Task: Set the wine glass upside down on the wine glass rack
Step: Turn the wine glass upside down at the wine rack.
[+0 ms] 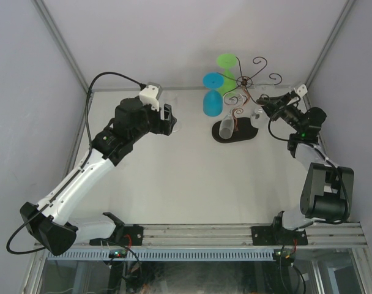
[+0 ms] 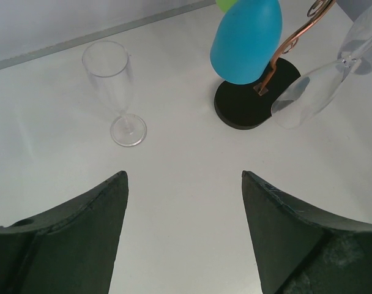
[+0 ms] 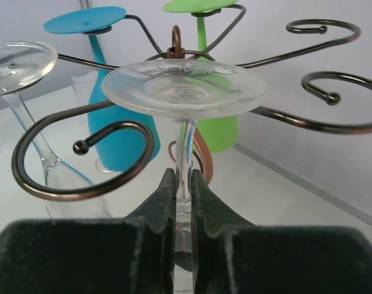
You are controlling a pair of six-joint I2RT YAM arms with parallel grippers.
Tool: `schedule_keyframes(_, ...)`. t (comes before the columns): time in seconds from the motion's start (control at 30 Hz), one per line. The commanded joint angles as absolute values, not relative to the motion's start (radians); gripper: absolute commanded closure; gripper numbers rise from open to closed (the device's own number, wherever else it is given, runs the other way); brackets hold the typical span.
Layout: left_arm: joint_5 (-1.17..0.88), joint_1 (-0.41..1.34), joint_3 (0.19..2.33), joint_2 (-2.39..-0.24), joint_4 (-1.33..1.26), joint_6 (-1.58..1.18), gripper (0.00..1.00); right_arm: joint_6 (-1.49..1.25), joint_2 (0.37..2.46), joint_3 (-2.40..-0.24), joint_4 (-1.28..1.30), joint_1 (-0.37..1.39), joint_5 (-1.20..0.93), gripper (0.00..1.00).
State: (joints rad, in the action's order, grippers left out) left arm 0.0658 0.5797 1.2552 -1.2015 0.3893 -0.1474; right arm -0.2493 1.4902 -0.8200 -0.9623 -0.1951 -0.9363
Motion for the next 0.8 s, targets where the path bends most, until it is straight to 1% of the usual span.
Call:
schedule_keyframes(0.0, 0.043, 0.569, 1.227, -1.176, 0.352, -0.159, 0.22, -0.219, 1.493, -0.878, -1.003, -0.172, -0.958, 1.00)
schedule_keyframes(0.33, 0.029, 0.557, 1.227, -1.179, 0.351, -0.165, 0.22, -0.222, 1.492, -0.881, -1.004, -0.159, -1.021, 1.00)
schedule_keyframes(0.77, 0.018, 0.537, 1.223, -1.174, 0.345, -0.172, 0.22, -0.247, 1.402, -0.851, -0.997, -0.168, -1.052, 1.00)
